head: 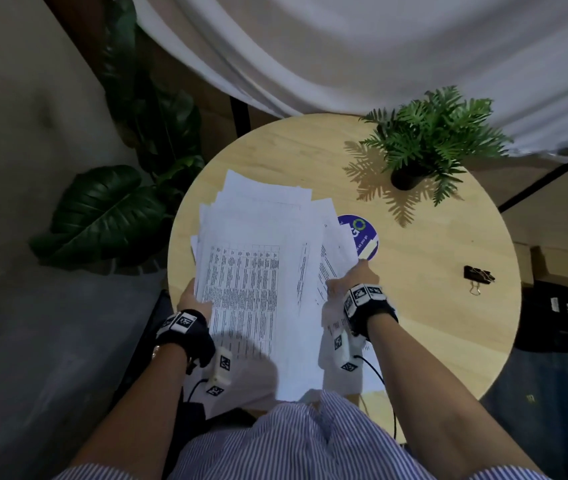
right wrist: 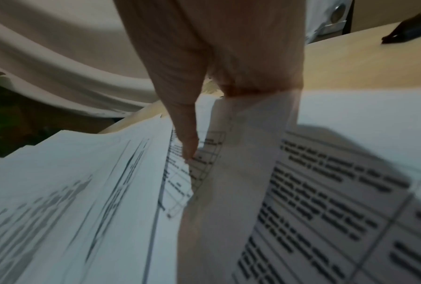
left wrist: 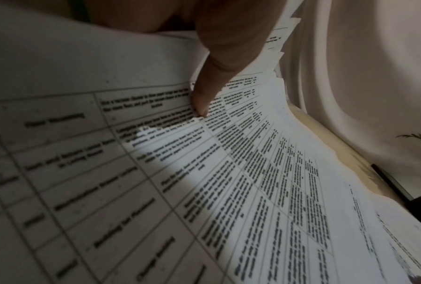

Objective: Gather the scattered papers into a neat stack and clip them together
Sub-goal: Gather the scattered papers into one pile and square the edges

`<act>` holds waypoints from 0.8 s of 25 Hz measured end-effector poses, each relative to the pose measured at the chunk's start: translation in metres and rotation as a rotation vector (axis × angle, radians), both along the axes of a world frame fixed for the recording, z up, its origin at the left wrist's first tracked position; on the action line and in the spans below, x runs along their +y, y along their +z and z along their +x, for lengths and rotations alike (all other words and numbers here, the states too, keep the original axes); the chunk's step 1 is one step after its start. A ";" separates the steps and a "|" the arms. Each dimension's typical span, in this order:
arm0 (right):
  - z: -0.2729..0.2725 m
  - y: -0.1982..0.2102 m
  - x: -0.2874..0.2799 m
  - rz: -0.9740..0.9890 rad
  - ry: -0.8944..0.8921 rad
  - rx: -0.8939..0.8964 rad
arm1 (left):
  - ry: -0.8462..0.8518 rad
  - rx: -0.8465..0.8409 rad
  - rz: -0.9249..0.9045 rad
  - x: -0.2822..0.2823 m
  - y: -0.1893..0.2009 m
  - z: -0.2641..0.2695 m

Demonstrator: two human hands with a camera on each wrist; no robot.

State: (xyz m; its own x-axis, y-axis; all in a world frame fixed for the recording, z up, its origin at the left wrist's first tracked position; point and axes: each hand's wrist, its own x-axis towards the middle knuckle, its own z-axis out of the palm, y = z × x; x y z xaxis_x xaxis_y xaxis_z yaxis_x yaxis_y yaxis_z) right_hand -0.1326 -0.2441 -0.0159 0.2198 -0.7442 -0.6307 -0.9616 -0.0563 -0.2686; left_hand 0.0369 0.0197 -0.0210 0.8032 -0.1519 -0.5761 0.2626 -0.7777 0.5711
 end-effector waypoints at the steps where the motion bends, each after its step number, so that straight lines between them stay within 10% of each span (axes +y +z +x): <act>1: 0.003 -0.001 0.003 -0.031 0.050 0.055 | 0.002 0.017 0.003 0.000 0.000 -0.002; 6: 0.006 0.023 0.009 -0.044 -0.026 -0.253 | 0.039 0.091 -0.029 -0.005 0.002 -0.006; 13: 0.015 0.164 -0.042 -0.773 -0.290 -0.954 | 0.003 0.157 -0.018 -0.022 0.013 -0.022; 20: -0.021 0.162 -0.042 -0.334 -0.572 -1.165 | 0.030 0.294 0.033 -0.024 0.027 -0.028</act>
State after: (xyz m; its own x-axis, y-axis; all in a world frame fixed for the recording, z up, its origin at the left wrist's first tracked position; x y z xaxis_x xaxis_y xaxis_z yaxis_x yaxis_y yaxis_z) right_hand -0.1532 -0.2857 0.1464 0.1095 -0.9921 -0.0616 -0.0938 0.0514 -0.9943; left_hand 0.0089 -0.0048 0.0061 0.6052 -0.1076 -0.7888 0.4364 -0.7838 0.4417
